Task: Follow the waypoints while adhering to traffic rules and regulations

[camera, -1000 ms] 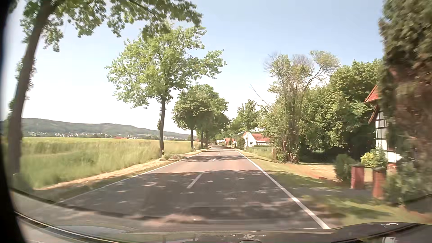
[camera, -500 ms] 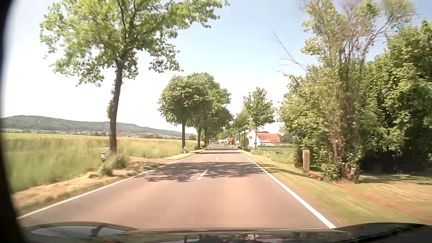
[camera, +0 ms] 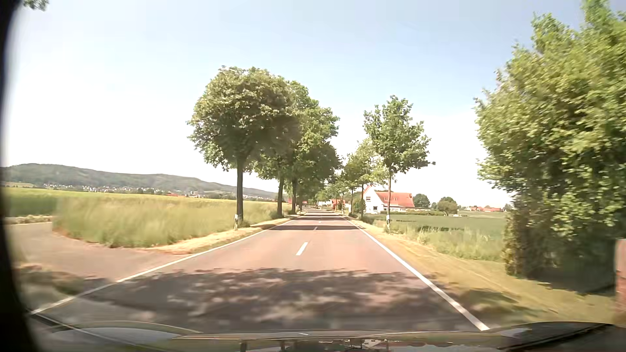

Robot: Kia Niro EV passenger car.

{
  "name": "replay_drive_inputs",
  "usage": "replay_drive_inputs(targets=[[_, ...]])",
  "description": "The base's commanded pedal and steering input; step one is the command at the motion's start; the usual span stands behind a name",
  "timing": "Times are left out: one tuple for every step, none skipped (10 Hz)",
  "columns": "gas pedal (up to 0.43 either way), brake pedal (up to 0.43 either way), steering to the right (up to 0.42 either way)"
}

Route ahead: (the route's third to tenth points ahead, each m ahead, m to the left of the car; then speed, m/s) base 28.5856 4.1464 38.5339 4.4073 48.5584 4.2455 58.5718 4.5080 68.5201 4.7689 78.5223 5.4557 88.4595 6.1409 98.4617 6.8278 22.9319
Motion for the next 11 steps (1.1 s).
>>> replay_drive_inputs(targets=[[0.429, 0.0, 0.0], [0.429, 0.0, 0.0], [0.429, 0.0, 0.0], [0.429, 0.0, 0.0], [0.429, 0.0, 0.0], [0.429, 0.0, 0.0], [0.429, 0.0, 0.0], [0.429, 0.0, 0.0], [0.429, 0.0, 0.0], [0.429, 0.0, -0.001], [0.429, 0.0, -0.001]])
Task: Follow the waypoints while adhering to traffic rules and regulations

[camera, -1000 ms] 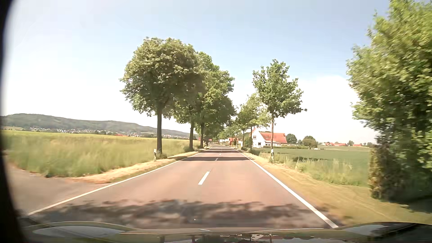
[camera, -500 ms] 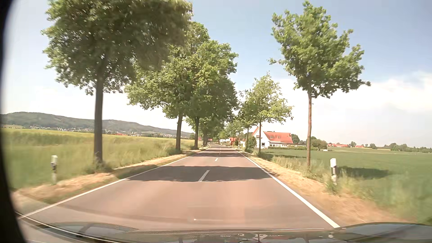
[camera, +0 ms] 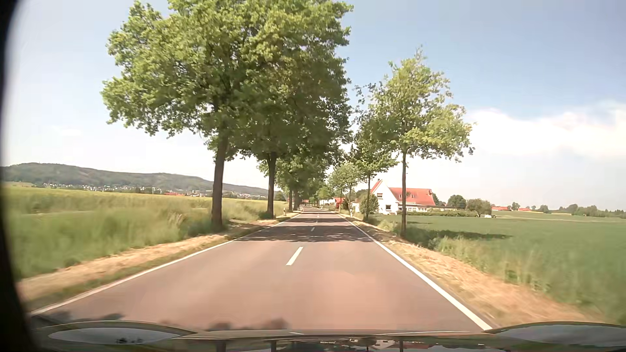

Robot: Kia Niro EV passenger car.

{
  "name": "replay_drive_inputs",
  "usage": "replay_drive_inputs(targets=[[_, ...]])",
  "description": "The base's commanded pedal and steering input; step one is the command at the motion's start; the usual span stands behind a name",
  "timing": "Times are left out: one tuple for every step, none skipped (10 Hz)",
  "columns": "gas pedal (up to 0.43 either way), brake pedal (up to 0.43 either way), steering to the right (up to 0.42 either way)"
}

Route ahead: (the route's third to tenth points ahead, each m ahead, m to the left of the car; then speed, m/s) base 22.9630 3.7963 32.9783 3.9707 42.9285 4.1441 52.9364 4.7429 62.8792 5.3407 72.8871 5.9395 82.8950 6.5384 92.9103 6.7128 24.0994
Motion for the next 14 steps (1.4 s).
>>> replay_drive_inputs(targets=[[0.429, 0.0, 0.0], [0.429, 0.0, -0.001], [0.429, 0.0, 0.0], [0.429, 0.0, -0.001], [0.429, 0.0, -0.001], [0.429, 0.0, -0.001], [0.429, 0.0, -0.001], [0.429, 0.0, -0.001], [0.429, 0.0, -0.001], [0.421, 0.0, -0.001], [0.421, 0.0, -0.002], [0.421, 0.0, -0.003], [0.409, 0.0, -0.003], [0.409, 0.0, -0.003]])
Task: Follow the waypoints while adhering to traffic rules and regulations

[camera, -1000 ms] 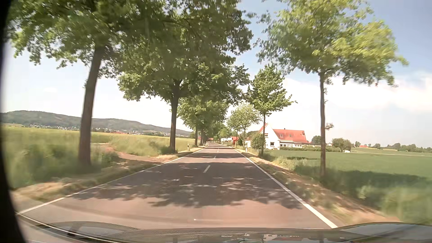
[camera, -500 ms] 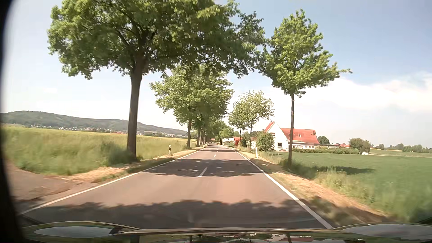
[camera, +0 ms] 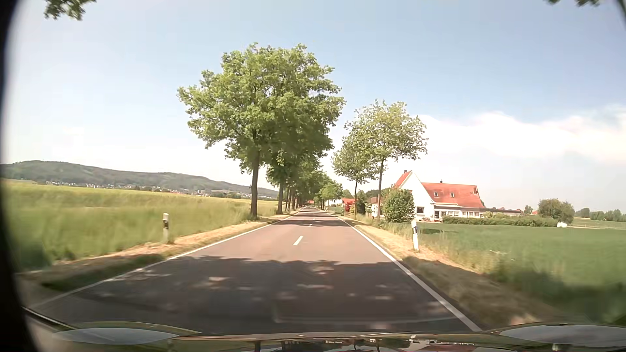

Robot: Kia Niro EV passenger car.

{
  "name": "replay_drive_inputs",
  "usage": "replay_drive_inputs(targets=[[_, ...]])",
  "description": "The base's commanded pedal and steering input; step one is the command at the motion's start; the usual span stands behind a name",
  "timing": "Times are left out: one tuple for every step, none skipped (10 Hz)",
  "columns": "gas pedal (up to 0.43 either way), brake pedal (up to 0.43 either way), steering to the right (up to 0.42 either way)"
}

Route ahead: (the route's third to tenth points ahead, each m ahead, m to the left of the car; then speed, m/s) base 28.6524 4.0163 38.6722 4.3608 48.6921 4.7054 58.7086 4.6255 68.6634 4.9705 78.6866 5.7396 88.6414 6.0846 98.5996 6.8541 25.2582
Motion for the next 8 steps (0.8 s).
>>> replay_drive_inputs(targets=[[0.409, 0.0, -0.003], [0.409, 0.0, -0.003], [0.409, 0.0, -0.004], [0.409, 0.0, -0.004], [0.409, 0.0, -0.004], [0.398, 0.0, -0.004], [0.398, 0.0, -0.004], [0.398, 0.0, -0.004]])
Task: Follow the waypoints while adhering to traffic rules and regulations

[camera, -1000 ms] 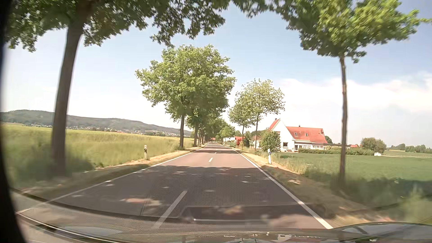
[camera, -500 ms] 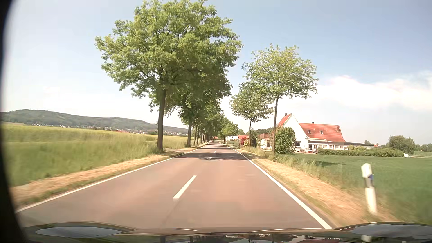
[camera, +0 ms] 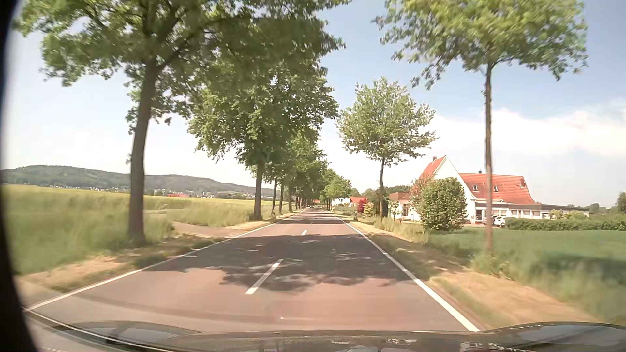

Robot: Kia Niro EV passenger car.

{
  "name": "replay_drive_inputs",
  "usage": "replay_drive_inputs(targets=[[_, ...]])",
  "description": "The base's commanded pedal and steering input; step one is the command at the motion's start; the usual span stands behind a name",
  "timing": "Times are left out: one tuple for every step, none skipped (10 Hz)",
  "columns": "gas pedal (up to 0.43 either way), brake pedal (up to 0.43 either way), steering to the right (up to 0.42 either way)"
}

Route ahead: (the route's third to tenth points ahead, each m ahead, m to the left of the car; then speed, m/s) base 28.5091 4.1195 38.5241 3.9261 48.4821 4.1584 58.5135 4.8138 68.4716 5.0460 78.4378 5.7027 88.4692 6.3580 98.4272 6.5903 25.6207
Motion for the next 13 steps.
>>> replay_drive_inputs(targets=[[0.398, 0.0, -0.004], [0.398, 0.0, -0.004], [0.398, 0.0, -0.004], [0.398, 0.0, -0.004], [0.398, 0.0, -0.004], [0.398, 0.0, -0.004], [0.398, 0.0, -0.004], [0.398, 0.0, -0.005], [0.398, 0.0, -0.007], [0.398, 0.0, -0.007], [0.398, 0.0, -0.007], [0.398, 0.0, -0.006], [0.398, 0.0, -0.006]])
